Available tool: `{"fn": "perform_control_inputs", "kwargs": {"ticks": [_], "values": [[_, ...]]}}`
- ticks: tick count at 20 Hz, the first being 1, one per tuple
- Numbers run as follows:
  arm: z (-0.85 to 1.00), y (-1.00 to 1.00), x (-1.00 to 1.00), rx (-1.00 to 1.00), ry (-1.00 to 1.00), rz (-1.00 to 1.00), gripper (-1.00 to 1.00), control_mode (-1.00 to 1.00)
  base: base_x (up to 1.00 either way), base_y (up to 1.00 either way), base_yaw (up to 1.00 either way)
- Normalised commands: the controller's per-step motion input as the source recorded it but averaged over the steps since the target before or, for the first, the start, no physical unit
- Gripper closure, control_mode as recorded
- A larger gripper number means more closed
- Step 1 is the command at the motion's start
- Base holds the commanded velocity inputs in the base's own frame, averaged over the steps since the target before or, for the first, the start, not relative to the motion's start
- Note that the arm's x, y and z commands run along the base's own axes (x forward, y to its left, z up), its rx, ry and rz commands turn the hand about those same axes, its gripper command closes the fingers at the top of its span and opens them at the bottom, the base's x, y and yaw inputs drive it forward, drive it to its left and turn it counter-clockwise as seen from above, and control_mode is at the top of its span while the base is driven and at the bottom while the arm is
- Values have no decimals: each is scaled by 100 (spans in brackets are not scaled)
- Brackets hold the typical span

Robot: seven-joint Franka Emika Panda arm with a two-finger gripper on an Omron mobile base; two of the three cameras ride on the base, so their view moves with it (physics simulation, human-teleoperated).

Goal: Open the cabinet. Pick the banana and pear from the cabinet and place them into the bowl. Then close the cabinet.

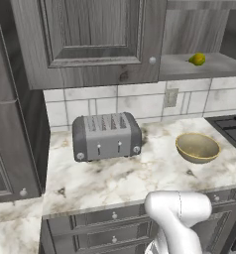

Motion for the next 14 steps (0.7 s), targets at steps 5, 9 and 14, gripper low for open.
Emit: {"fn": "perform_control_inputs", "kwargs": {"ticks": [5, 9, 14], "values": [[-12, 97, 0, -13, 0, -44, -100, -100, 0, 0, 0], [-3, 75, 46, -15, 0, -54, -100, -100, 0, 0, 0], [0, 11, 99, -4, 6, -23, -100, -100, 0, 0, 0]]}}
